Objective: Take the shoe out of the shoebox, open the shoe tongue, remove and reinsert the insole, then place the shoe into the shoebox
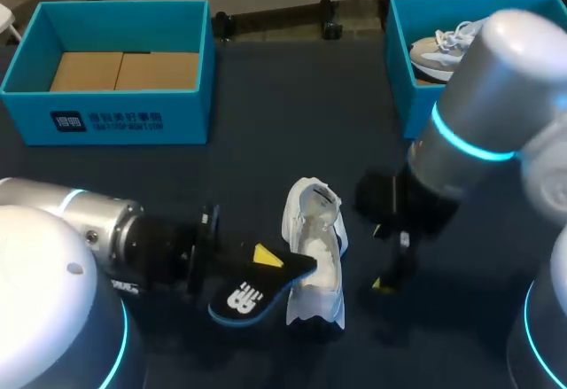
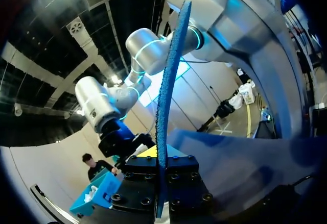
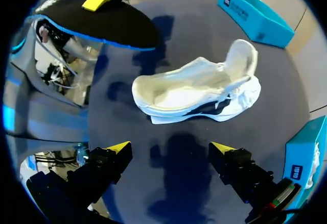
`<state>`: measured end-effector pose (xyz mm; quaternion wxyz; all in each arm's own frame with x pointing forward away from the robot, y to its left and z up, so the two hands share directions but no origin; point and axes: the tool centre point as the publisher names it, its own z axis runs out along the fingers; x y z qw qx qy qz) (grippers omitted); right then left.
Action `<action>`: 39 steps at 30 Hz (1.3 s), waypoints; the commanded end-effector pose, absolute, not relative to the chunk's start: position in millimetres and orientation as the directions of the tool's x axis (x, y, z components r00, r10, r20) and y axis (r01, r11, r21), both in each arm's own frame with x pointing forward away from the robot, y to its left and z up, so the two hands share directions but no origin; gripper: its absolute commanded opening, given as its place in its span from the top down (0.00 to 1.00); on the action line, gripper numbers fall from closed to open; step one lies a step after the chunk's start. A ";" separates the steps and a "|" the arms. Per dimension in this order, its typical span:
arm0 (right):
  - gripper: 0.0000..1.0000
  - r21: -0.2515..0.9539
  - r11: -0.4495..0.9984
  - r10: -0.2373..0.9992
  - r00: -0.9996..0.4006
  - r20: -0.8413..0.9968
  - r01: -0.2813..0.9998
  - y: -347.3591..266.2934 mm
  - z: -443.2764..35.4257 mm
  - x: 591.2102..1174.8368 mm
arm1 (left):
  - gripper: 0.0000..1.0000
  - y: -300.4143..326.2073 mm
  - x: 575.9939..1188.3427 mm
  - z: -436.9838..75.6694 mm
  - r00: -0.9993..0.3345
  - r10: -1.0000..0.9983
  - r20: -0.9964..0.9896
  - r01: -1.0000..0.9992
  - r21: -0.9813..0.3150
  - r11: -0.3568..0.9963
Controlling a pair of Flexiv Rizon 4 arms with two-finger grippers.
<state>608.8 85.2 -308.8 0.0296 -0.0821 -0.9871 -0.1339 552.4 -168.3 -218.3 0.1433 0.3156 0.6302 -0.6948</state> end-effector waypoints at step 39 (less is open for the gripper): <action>0.00 0.260 0.962 0.095 -0.994 -0.055 0.078 109.3 -336.4 599.0 | 1.00 -197.6 559.6 -273.7 -0.775 0.178 -0.606 0.576 -0.794 -0.195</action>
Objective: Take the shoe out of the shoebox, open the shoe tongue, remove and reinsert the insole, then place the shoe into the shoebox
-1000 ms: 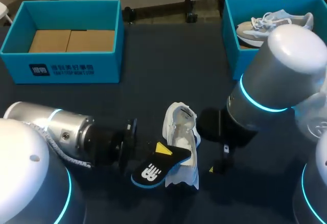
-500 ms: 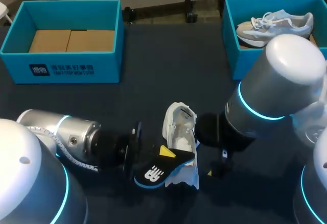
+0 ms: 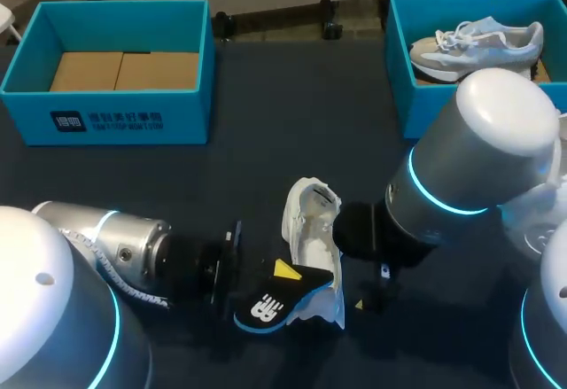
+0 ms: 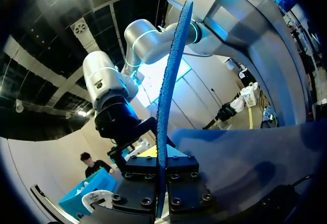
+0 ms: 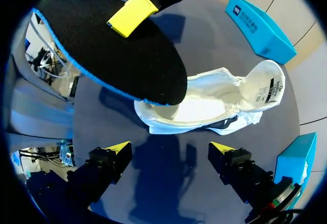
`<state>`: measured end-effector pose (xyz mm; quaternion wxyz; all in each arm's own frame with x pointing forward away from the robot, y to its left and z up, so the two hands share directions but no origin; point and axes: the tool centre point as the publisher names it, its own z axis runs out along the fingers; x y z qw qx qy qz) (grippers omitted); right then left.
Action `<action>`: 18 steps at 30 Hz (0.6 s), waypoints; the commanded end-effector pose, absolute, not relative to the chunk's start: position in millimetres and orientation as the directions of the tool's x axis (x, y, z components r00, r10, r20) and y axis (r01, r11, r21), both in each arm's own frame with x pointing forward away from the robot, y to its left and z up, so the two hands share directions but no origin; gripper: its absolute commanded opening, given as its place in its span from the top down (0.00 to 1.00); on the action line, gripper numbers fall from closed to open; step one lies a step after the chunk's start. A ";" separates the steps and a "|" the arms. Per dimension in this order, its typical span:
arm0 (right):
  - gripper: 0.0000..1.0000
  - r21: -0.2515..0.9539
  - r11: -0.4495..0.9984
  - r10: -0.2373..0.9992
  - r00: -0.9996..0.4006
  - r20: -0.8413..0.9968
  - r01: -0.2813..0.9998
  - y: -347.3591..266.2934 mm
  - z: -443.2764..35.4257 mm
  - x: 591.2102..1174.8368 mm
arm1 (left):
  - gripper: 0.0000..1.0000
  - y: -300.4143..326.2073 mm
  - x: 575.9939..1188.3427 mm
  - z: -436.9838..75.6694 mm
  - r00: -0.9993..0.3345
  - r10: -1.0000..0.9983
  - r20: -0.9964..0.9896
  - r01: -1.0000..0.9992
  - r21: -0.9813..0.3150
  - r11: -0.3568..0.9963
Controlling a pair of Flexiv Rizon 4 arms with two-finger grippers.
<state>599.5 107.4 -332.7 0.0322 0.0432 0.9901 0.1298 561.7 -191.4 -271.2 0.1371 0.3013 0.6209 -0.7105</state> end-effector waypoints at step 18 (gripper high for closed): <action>0.00 0.243 0.967 0.085 -0.996 -0.035 0.074 117.1 -338.1 609.7 | 1.00 -211.3 562.4 -280.2 -0.755 0.151 -0.638 0.610 -0.769 -0.192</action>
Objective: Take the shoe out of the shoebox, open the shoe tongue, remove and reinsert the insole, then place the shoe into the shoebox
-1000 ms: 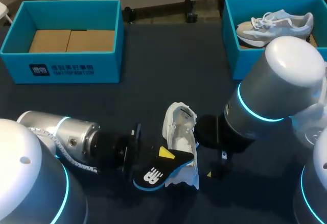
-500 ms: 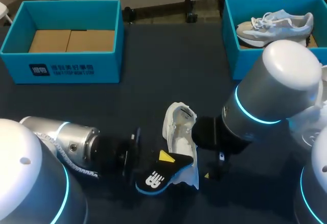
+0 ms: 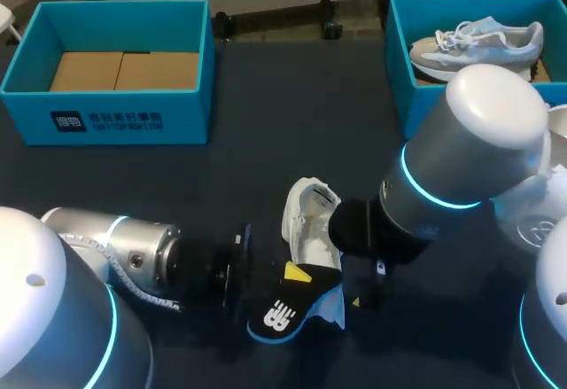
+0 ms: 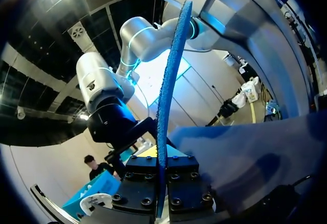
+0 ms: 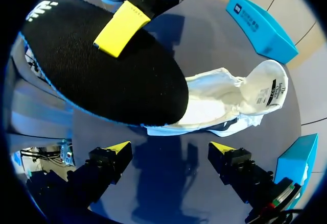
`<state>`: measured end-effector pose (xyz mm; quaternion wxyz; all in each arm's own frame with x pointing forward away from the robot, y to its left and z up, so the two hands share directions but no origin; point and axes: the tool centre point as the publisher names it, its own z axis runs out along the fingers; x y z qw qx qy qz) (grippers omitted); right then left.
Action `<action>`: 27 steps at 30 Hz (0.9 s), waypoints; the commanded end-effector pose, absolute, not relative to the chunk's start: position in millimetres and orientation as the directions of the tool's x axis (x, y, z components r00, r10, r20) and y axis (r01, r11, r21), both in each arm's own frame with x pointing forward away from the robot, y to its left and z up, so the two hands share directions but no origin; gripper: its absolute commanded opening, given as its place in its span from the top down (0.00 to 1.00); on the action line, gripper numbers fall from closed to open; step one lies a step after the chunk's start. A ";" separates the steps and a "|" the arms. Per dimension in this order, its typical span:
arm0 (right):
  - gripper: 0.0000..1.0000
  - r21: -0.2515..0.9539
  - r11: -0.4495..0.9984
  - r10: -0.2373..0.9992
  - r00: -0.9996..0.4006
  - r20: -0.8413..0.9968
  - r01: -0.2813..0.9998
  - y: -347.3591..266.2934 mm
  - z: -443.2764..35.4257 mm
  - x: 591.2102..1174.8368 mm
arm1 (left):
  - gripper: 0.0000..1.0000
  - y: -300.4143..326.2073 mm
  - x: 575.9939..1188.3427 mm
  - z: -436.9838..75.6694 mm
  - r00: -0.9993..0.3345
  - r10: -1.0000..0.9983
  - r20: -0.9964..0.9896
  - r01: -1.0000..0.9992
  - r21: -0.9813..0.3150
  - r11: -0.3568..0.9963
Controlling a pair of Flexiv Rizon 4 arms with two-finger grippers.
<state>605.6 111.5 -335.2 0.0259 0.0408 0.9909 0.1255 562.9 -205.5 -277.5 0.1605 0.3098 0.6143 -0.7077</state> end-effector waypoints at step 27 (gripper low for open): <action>0.00 0.248 0.965 0.091 -0.996 -0.006 0.086 120.0 -345.4 613.9 | 1.00 -216.1 576.9 -291.4 -0.802 0.127 -0.584 0.563 -0.810 -0.166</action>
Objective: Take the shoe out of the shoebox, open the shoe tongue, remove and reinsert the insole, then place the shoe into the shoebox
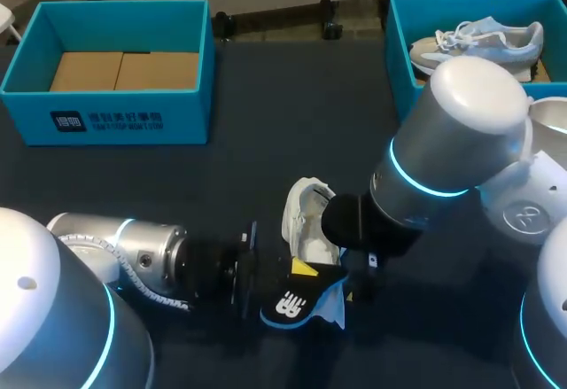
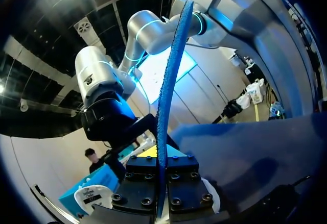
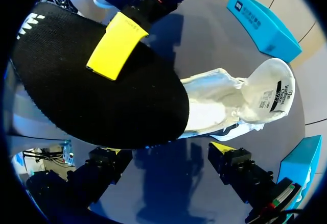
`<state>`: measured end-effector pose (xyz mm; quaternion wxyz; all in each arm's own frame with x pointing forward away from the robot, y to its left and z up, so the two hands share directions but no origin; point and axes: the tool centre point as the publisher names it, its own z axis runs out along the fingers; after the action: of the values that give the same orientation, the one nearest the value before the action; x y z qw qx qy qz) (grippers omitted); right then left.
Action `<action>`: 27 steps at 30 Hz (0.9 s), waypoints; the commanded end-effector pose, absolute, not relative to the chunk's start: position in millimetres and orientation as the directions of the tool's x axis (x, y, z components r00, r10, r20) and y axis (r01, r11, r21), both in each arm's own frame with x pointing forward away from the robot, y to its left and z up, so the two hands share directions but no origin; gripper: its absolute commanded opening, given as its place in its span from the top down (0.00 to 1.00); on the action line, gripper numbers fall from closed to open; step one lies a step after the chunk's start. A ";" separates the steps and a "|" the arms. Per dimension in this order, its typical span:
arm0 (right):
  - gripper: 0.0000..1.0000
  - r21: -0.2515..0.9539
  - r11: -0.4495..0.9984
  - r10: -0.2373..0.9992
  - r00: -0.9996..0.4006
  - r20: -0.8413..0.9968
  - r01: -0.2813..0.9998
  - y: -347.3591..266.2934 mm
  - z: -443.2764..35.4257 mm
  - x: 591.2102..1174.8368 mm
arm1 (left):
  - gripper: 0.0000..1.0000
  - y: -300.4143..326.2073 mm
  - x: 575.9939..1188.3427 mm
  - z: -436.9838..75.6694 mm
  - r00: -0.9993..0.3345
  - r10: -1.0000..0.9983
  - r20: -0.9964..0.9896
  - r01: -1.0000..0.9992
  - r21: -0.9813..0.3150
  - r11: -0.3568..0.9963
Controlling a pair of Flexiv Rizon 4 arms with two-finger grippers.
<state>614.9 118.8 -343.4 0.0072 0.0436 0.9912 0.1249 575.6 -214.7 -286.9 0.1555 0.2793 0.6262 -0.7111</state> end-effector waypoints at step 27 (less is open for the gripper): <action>0.00 0.248 0.965 0.091 -0.996 -0.006 0.086 120.0 -345.4 613.9 | 1.00 -222.3 599.4 -314.4 -0.832 0.049 -0.553 0.548 -0.832 -0.086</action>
<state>615.1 119.1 -343.5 0.0072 0.0437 0.9912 0.1247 600.1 -217.4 -311.1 0.1712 0.2350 0.6504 -0.7018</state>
